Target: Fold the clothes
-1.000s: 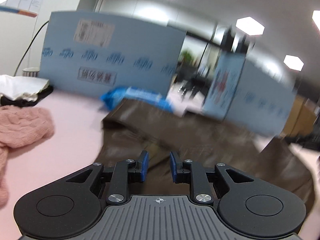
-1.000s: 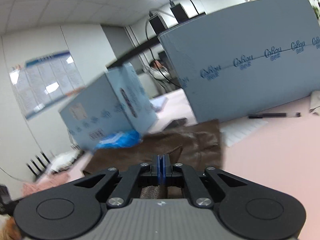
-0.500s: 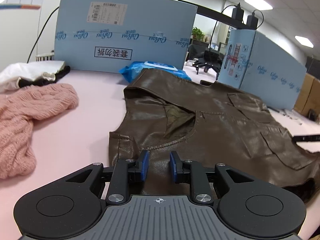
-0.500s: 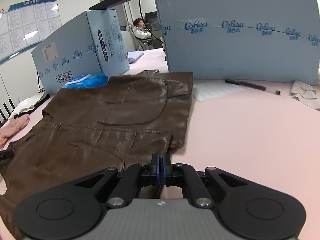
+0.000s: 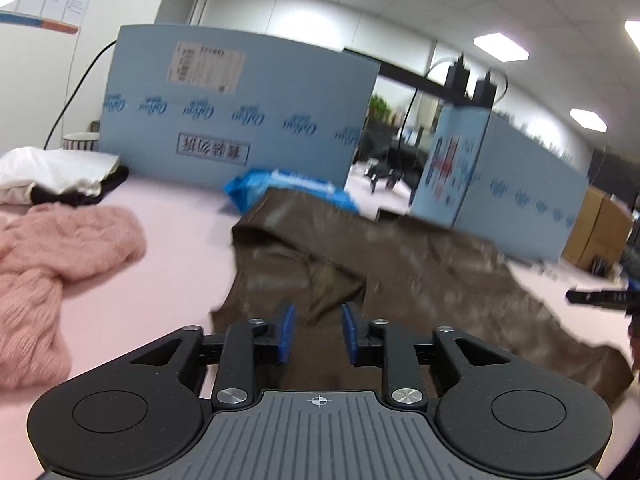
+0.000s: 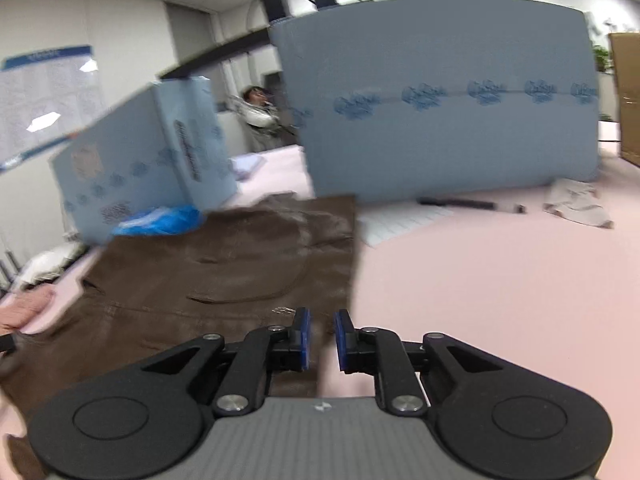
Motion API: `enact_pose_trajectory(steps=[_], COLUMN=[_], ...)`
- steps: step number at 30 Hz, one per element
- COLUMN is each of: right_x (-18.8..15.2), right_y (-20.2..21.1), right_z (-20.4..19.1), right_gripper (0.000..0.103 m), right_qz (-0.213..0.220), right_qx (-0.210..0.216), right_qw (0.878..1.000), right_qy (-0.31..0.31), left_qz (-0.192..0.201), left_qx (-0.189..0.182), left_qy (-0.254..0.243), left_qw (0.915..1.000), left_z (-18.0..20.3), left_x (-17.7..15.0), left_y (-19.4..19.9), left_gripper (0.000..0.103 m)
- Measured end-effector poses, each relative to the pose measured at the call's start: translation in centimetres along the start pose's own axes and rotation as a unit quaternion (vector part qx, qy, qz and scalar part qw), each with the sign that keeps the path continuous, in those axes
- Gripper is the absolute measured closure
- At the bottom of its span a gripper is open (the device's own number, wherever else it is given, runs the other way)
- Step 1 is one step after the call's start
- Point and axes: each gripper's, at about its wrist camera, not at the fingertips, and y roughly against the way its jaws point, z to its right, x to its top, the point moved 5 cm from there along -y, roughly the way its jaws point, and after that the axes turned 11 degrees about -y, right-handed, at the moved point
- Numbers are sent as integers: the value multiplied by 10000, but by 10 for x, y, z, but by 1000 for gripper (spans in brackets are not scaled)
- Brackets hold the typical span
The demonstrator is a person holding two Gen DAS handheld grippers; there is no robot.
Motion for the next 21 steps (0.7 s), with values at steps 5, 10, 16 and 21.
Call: enact_pose_trajectory(steps=[5, 10, 16, 21], right_x=[-24, -28, -21, -30], right_y=[-29, -19, 26, 86], right_z=[-12, -1, -4, 1], right_gripper=[89, 90, 65, 48], right_qz=[-953, -909, -511, -500], right_qx=[-76, 12, -62, 286], right_qw=[9943, 9952, 9982, 9982], right_qy=[481, 368, 297, -138], left_qz=[-616, -545, -77, -119], left_qx=[362, 179, 330, 275], left_qy=[-221, 335, 224, 927], left_qw=[9972, 9978, 9992, 9952], left_z=[-5, -21, -25, -44], left_x=[-20, -24, -9, -15], left_y=[-28, -23, 14, 45], left_gripper=[75, 74, 59, 49])
